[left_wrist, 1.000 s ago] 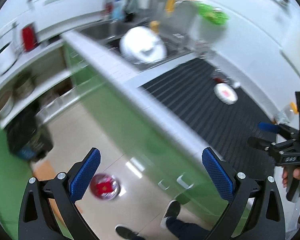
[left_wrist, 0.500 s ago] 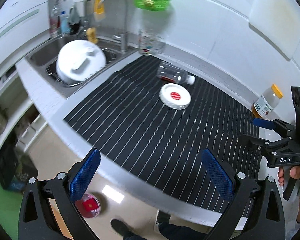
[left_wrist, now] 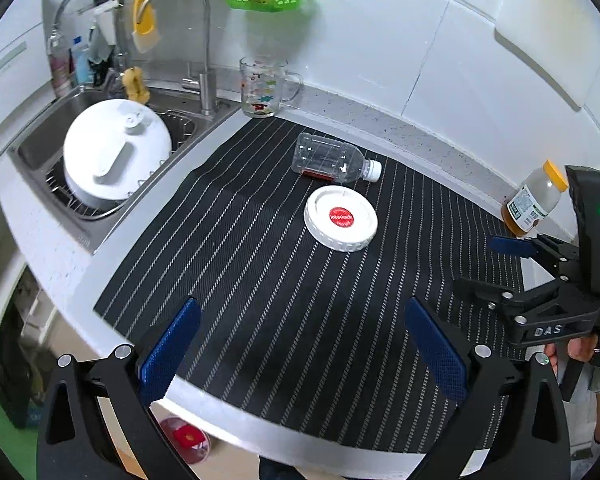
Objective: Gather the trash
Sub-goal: 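Grasp the white interlock plate with the right tool while the left tool grasps the clear bottle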
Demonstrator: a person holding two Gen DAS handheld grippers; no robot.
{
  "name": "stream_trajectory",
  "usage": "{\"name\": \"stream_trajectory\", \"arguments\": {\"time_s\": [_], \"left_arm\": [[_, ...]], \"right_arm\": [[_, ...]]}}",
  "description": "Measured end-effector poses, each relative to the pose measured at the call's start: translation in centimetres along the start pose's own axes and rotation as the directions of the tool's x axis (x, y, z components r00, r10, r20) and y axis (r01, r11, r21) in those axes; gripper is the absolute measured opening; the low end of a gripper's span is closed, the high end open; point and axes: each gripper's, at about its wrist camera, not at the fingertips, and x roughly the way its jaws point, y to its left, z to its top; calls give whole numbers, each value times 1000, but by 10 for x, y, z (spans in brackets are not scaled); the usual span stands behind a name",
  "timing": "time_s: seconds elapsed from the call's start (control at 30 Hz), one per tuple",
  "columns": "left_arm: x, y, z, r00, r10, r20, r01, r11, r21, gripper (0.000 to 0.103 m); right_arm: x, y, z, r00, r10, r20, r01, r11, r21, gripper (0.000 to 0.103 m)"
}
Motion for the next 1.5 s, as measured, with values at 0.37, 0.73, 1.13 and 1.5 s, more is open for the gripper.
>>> {"name": "stream_trajectory", "arguments": {"time_s": [0.37, 0.73, 1.13, 1.5], "left_arm": [[44, 41, 40, 997, -36, -71, 39, 999, 37, 98], [79, 65, 57, 990, -50, -134, 54, 998, 32, 98], [85, 73, 59, 987, -61, -146, 66, 997, 26, 98], [106, 46, 90, 980, -104, -168, 134, 975, 177, 98]], "right_arm": [[77, 11, 57, 998, -10, -66, 13, 999, 37, 100], [146, 18, 79, 987, -19, -159, 23, 999, 23, 100], [159, 30, 79, 982, -57, -177, 53, 998, -29, 95], [107, 9, 66, 981, -24, -191, 30, 999, 31, 95]]}}
